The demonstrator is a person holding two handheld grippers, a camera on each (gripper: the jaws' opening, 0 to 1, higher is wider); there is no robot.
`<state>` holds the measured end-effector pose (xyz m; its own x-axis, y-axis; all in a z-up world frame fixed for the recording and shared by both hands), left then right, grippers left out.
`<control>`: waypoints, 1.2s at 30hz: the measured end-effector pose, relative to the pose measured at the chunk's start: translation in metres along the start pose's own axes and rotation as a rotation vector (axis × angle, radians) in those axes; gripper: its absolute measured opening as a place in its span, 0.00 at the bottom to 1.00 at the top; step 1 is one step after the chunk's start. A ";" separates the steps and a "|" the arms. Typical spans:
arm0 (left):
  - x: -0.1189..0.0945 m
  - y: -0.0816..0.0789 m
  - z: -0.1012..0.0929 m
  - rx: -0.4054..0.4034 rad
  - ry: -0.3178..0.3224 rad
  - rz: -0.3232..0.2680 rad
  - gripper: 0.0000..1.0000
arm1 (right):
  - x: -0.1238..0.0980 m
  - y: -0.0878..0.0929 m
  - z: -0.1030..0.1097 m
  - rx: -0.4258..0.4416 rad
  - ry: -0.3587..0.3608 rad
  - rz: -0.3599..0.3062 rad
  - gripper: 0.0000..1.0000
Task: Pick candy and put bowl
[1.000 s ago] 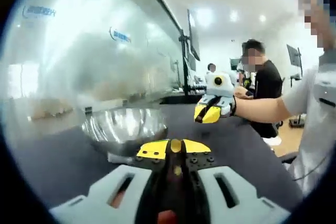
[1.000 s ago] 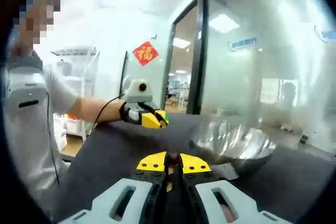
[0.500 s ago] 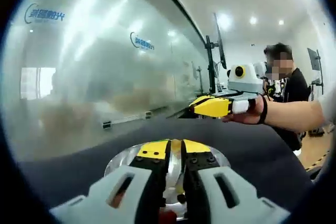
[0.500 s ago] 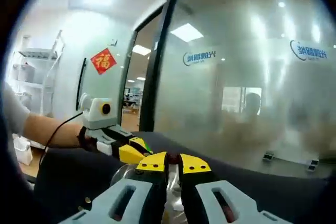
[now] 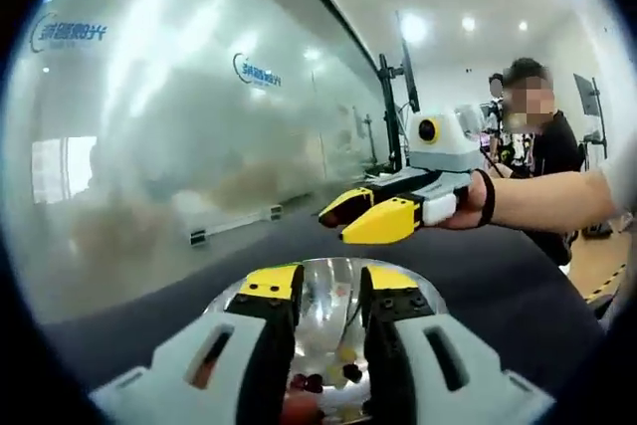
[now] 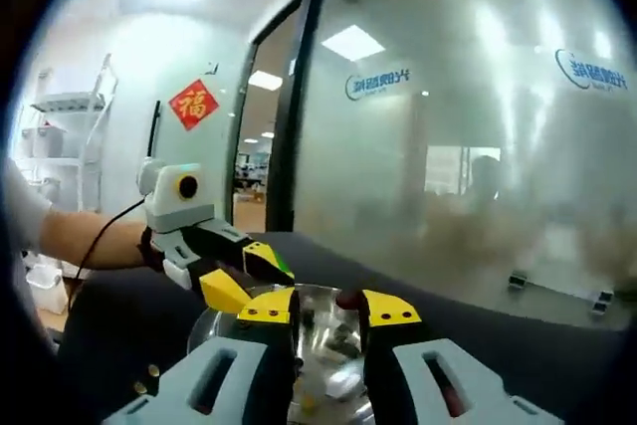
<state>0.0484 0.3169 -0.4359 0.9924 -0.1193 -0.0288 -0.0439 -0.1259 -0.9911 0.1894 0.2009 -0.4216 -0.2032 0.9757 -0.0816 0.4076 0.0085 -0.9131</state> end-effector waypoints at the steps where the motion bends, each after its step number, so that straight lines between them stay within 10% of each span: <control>1: -0.001 0.000 0.000 0.000 0.001 0.004 0.18 | -0.001 -0.001 0.001 -0.005 -0.003 -0.003 0.20; 6: -0.011 -0.003 -0.006 0.005 0.009 -0.008 0.17 | -0.012 -0.013 0.005 -0.030 0.009 -0.045 0.19; 10: -0.059 -0.001 -0.034 0.051 0.075 -0.086 0.17 | -0.051 -0.012 0.032 -0.043 -0.059 -0.138 0.19; 14: -0.110 0.027 -0.045 0.081 0.080 -0.029 0.18 | -0.099 0.019 0.063 -0.047 -0.278 -0.086 0.19; 20: -0.152 0.077 -0.038 0.013 0.011 0.069 0.18 | -0.150 0.073 0.077 -0.056 -0.293 0.008 0.19; 36: -0.139 0.114 -0.038 0.068 0.038 0.224 0.18 | -0.145 0.108 0.080 -0.003 -0.255 0.066 0.18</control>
<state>-0.0987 0.2813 -0.5396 0.9536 -0.1739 -0.2457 -0.2538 -0.0255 -0.9669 0.1912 0.0429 -0.5403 -0.3939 0.8874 -0.2395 0.4296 -0.0526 -0.9015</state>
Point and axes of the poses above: the point that each gripper's makers call its tool centre point, and the gripper's own axes: x roughly forward along the fingers, z roughly to its left, y roughly out of its underside, the point moved 9 cm from there along -x, roughly backward along the fingers, and after that the axes turned 15 degrees about -x, right-handed, at the moved point
